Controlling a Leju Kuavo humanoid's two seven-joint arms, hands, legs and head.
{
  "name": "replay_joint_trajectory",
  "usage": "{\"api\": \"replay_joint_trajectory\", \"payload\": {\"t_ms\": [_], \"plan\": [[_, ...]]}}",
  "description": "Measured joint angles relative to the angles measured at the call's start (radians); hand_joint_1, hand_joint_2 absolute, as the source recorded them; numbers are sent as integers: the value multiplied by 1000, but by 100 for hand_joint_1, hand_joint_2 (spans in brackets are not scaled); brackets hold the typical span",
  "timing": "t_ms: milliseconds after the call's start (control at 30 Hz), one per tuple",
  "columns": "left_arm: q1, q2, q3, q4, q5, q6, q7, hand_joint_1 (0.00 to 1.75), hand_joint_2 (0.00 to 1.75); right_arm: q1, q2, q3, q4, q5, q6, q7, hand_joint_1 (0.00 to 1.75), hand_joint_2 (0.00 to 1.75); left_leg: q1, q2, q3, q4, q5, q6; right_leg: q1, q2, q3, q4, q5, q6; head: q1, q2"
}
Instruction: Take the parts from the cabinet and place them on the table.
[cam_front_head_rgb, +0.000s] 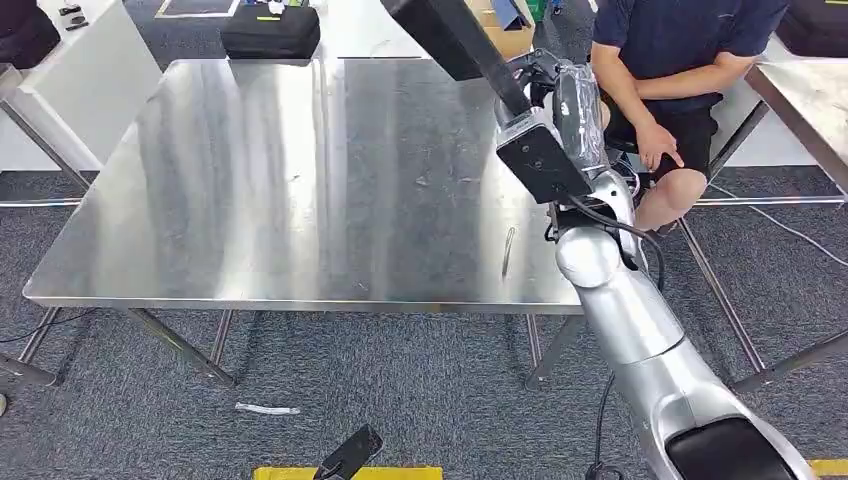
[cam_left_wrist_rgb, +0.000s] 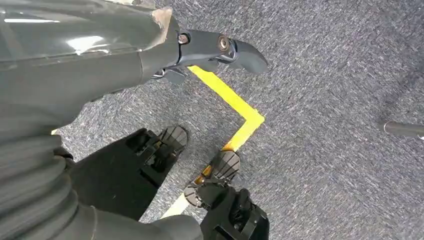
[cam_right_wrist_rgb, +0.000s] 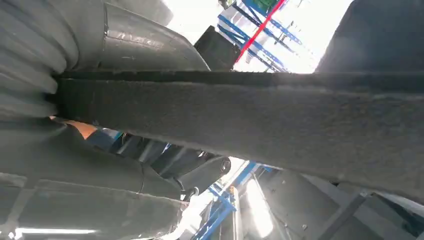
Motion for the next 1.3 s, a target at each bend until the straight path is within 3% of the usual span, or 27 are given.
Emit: {"api": "replay_joint_trajectory", "payload": {"t_ms": [133, 200, 233, 267, 300, 333, 400, 433, 467, 500, 567, 600, 633, 733, 800, 833, 900, 933, 967, 1000, 1033, 1100, 1167, 1233, 1300], "plan": [[0, 0, 1, 0, 0, 0, 0, 0, 175, -2, -1, 9, 4, 1, -5, 0, 175, 175, 0, 0, -7, 11, -4, 7, 0, 0, 0, 0, 2, 4, 0, 0], [0, 0, 1, 0, 0, 0, -1, 0, 175, -3, -1, 11, 4, 1, -5, 0, 175, 175, -1, 0, -10, 14, -6, 12, -1, 0, 0, -3, 4, 12, 0, 0], [-1, 0, 1, 0, 0, 0, -2, 0, 175, -4, -1, 11, 4, 1, -6, 0, 175, 175, -2, 0, -10, 12, -4, 17, 0, 0, 3, -8, 7, 17, 0, 0], [-3, 0, 1, -1, 0, 0, -3, 0, 175, -6, -1, 11, 4, 2, -7, 0, 175, 175, 8, 0, 10, -5, 9, 28, 7, 0, -6, -5, 3, 22, 1, 0], [-4, -2, 1, -2, -2, 0, -4, 0, 175, -7, -5, 11, 4, 3, -10, 0, 175, 175, 8, 5, 13, -13, 11, 31, 2, -4, -15, 16, -5, 21, 3, 0], [-5, -2, 1, -2, -4, 0, -4, 0, 175, -12, -7, 11, 5, 3, -13, 0, 175, 175, 9, 6, 13, -13, 14, 37, 4, -3, -50, 84, -31, 13, 5, 0], [-5, -5, 1, -2, -8, -1, -5, 0, 175, -10, -10, 11, 6, 3, -16, 0, 175, 175, 9, 7, 14, -13, 12, 39, 5, -3, -149, 261, -82, 6, 6, 0], [-4, -5, 1, -2, -9, -2, -5, 0, 175, -6, -14, 11, 8, 3, -16, 0, 175, 175, 8, 6, 16, -13, 9, 38, 5, -3, -191, 327, -92, 9, 7, 0], [-3, -5, 1, -2, -10, -2, -5, 0, 175, -1, -16, 11, 9, 3, -17, 1, 175, 175, 9, 4, 19, -12, 5, 37, 3, -3, -208, 336, -83, 15, 7, 0], [-2, -5, 1, -2, -10, -2, -5, 0, 175, 0, -18, 12, 10, 4, -17, 2, 175, 175, 10, 2, 24, -11, -1, 33, 0, -4, -198, 295, -54, 25, 8, 0], [-2, -7, 1, -2, -10, -2, -5, 0, 175, 0, -21, 12, 11, 4, -17, 3, 175, 175, 14, -1, 41, -6, -20, 21, -6, -7, -117, 99, 46, 50, 8, 0], [-2, -7, 1, -2, -10, -2, -5, 0, 175, 0, -23, 12, 13, 4, -17, 3, 175, 175, 13, 0, 45, -1, -34, 12, -9, -17, -86, 17, 71, 55, 9, 0], [-5, -6, 1, -2, -10, -2, -5, 0, 175, -1, -23, 14, 15, 4, -19, 2, 175, 175, 4, -1, 31, 6, -43, 2, 0, -14, -70, 17, 54, 42, 11, 0], [-4, -5, 1, -2, -11, -2, -5, 0, 175, 3, -25, 11, 15, 4, -21, 4, 175, 175, 9, 1, 39, 0, -52, -6, 3, -5, -79, 30, 36, 10, 4, 0], [-7, -5, 1, -4, -11, -2, -5, 0, 175, -1, -23, 12, 14, 4, -21, 4, 175, 175, 14, 2, 40, 19, -73, -16, -5, 1, -66, 29, 25, -7, 0, 0], [-9, -6, 1, -5, -11, -2, -5, 0, 175, -3, -23, 12, 14, 4, -21, 4, 175, 175, 14, 1, 5, 85, -97, -19, -5, 1, -59, 29, 19, -15, -2, 0], [-8, -5, 1, -5, -11, -2, -5, 0, 175, -2, -22, 13, 14, 4, -21, 3, 175, 175, 14, 0, -109, 269, -158, -25, 0, 1, -50, 29, 10, -27, -1, 0], [-6, -4, 1, -5, -11, -2, -5, 0, 175, 0, -22, 14, 14, 4, -21, 3, 175, 175, 14, 0, -168, 346, -171, -25, 2, 1, -46, 29, 6, -32, -2, 0], [-4, -3, 1, -5, -11, -2, -5, 0, 175, 1, -21, 14, 15, 4, -21, 3, 175, 175, 14, 0, -207, 374, -158, -22, 3, 3, -42, 29, 2, -32, -1, 0], [-4, -3, 1, -5, -11, -2, -5, 0, 175, 1, -21, 14, 15, 4, -21, 3, 175, 175, 14, 0, -219, 348, -115, -18, 4, 6, -36, 29, -3, -31, -2, 0], [-4, -3, 1, -5, -11, -2, -5, 0, 175, 1, -21, 14, 15, 4, -21, 4, 175, 175, 14, 0, -205, 278, -52, -13, 4, 7, -29, 29, -7, -29, -2, 0], [-5, -2, 1, -5, -11, -2, -5, 0, 175, 0, -19, 14, 15, 4, -21, 4, 175, 175, 12, 0, -144, 95, 69, 0, 3, 10, -17, 28, -15, -22, -1, 0], [-5, 0, 1, -5, -11, -2, -3, 0, 175, 0, -20, 14, 16, 4, -21, 4, 175, 175, 6, -3, -123, 50, 66, 3, 14, 15, -19, 30, -21, -11, -1, 0], [-5, 0, 1, -5, -11, -2, -3, 0, 175, -1, -20, 14, 17, 4, -21, 4, 175, 175, -2, -6, -125, 52, 63, 12, 8, 14, -17, 26, -22, 2, -2, 0], [-6, -2, 1, -5, -11, -2, -3, 0, 175, -3, -21, 13, 17, 6, -22, 3, 175, 175, 8, -5, -108, 35, 71, 25, 11, 10, -23, 31, -31, 13, 0, 0]]}}
